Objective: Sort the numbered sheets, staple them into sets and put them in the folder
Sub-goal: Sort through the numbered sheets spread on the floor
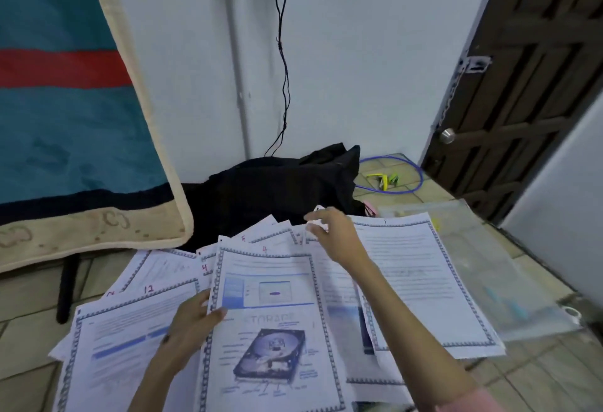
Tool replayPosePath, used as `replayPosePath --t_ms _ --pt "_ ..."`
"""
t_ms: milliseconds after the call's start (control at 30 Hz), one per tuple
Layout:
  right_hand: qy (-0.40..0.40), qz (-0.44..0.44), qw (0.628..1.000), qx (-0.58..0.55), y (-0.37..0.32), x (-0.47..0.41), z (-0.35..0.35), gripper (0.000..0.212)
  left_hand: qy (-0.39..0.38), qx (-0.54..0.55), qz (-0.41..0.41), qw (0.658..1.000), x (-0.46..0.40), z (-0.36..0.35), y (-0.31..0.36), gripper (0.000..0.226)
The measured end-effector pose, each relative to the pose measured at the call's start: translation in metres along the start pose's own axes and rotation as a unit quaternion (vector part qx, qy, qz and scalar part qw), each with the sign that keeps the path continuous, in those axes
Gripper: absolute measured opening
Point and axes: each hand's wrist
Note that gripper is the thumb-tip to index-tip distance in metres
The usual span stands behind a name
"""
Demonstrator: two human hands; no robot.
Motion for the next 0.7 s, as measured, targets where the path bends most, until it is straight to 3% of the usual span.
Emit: replayPosePath --t_ms 100,167,233,333,567,700 --pt "0.061 -0.217 0.971 0.076 0.082 0.022 0.049 0.039 0.007 -0.053 0.002 0.999 -0.007 -0.004 -0.006 0.040" --pt "0.052 -0.368 0.918 0.139 0.125 0.038 0.077 0.068 0.012 -0.073 0.001 0.997 -0.009 -0.009 -0.006 0.039" --pt "0.014 -0.449 0.881 0.151 0.146 0.052 0.092 0.098 0.012 -0.102 -0.016 0.995 -0.014 -0.017 -0.005 0.038" --pt "-0.018 -0.483 0.864 0.142 0.170 0.062 0.090 0.113 0.039 -0.157 -0.030 0.986 -0.023 -0.027 -0.005 0.038" --pt "-0.001 -0.442 0.896 0.048 0.184 0.065 0.120 0.068 0.095 -0.227 0.013 0.969 -0.038 -0.041 0.001 0.057" --pt "0.013 -0.419 0.903 -0.091 0.189 0.072 0.145 0.069 0.187 -0.283 -0.084 0.937 -0.031 -0.063 0.013 0.063"
Point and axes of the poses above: each hand's wrist, its own x-axis away from the middle knuckle, its own z-axis out of the back of the hand, y = z × x, and after that the axes turned 3 degrees about z, right-handed
